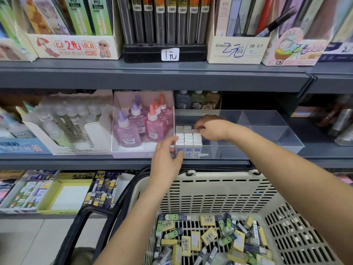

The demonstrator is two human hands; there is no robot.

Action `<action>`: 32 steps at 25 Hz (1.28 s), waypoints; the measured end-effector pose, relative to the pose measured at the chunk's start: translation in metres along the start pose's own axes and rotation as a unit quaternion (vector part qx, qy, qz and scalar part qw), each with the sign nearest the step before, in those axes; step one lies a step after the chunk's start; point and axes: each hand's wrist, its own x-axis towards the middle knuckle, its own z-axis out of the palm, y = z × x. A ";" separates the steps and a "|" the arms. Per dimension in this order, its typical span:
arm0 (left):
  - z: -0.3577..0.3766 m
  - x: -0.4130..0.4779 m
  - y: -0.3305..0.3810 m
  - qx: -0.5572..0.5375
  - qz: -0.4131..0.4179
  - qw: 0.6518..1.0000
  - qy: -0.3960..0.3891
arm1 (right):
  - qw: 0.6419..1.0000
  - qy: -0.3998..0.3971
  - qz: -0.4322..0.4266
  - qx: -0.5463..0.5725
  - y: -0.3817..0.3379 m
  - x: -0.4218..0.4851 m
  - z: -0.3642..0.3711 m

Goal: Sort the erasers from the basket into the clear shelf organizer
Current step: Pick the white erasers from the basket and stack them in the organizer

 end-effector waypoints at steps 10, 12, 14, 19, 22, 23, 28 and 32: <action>-0.001 -0.002 -0.002 -0.005 0.011 1.000 0.002 | 0.930 -0.006 0.112 0.350 0.000 -0.005 -0.004; 0.000 -0.002 -0.002 -0.007 0.013 1.000 0.003 | 0.925 -0.033 0.125 0.357 -0.004 -0.004 -0.002; 0.000 -0.002 -0.002 -0.008 0.015 1.000 0.002 | 0.931 -0.038 0.125 0.340 -0.007 -0.005 0.000; -0.002 -0.008 0.002 -0.045 0.014 0.999 0.025 | 0.915 -0.005 0.130 0.383 0.000 -0.018 -0.003; -0.002 -0.023 0.010 -0.083 0.033 0.993 0.075 | 0.893 0.045 0.099 0.437 0.013 -0.050 -0.001; -0.001 -0.031 0.013 -0.097 0.045 0.991 0.084 | 0.866 0.068 0.076 0.490 0.021 -0.067 0.002; 0.027 -0.079 0.012 -0.057 0.037 0.993 -0.097 | 0.778 0.008 0.103 0.619 0.066 -0.153 0.069; 0.060 -0.108 -0.010 0.034 -0.064 0.958 -0.276 | 0.916 -0.177 0.179 0.314 0.087 -0.187 0.157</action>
